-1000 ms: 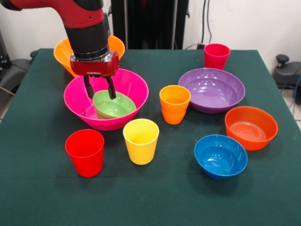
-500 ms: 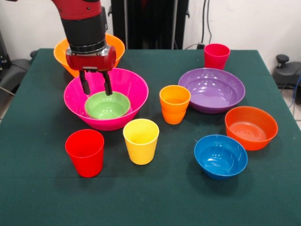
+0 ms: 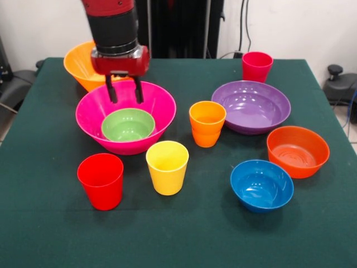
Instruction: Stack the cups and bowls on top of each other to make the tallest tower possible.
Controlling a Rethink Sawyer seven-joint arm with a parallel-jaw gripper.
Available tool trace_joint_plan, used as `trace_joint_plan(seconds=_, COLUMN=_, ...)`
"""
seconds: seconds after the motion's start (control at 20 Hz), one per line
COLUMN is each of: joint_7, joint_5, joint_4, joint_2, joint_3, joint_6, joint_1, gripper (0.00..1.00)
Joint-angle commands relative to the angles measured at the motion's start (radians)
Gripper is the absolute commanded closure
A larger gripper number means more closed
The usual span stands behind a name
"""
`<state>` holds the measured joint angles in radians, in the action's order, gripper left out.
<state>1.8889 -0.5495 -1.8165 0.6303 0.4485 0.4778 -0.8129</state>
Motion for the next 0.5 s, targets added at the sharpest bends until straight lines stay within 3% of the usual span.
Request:
trace_joint_plan(seconds=0.05, joint_7=0.152, joint_5=0.034, joint_4=-0.175, joint_2=0.143, joint_3=-0.043, joint_6=-0.009, joint_1=0.103, gripper=0.00)
trace_joint_plan(seconds=0.25, joint_7=0.139, joint_5=0.144, joint_4=-0.227, joint_2=0.252, joint_3=-0.016, joint_6=0.097, joint_1=0.130, gripper=0.00)
trace_joint_plan(seconds=0.5, joint_7=0.087, joint_5=0.239, joint_4=-0.208, joint_2=0.313, joint_3=-0.006, joint_6=0.218, joint_1=0.169, gripper=0.00)
